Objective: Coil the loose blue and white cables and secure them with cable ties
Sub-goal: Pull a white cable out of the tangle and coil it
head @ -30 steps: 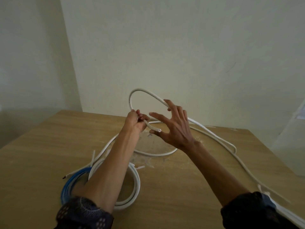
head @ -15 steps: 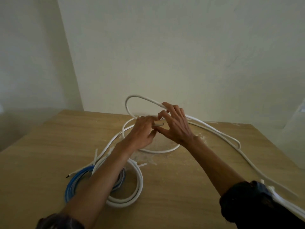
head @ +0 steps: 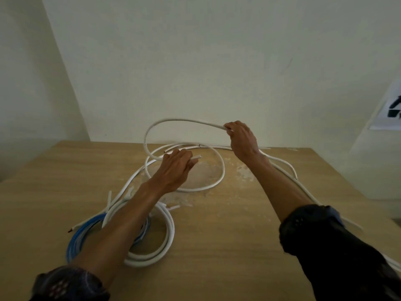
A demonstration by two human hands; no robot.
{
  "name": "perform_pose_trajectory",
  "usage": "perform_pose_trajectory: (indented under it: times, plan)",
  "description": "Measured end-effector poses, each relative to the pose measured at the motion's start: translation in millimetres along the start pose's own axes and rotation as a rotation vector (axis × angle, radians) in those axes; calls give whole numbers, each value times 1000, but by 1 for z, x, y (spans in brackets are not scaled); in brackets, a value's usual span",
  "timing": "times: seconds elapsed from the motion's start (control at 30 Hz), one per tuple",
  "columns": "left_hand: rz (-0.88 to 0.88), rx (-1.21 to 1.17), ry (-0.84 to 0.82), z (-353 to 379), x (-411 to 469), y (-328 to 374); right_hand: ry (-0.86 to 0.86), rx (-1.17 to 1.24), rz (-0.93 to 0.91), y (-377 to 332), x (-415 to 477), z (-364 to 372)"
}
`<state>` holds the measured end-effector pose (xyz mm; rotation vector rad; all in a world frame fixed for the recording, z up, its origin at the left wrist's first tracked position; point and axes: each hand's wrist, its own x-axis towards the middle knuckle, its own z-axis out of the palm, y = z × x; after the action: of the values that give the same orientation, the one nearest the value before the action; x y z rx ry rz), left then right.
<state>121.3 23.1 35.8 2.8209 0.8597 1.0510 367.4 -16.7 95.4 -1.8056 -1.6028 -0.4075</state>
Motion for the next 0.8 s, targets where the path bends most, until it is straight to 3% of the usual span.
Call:
perform_pose_trajectory:
  times: [0.17,0.37,0.47,0.57,0.7,0.8]
  plan:
    - [-87,-363,136,-2,14,22,337,62,-106,-14,13,-12]
    - [-646,-1281,531,-30,49,43,501,69,-322,-43,7,-24]
    - [-787,-1539,616,-36,56,42,521,61,-404,-63,-4,-26]
    - [-844,-1790,583,-40,56,38,494,83,-476,-79,-24,-20]
    - [-754,-2352,574,-56,56,25,357,137,-622,-85,-56,2]
    - [-690,-2382,463,-68,54,16,297,126,-682,-85,-70,13]
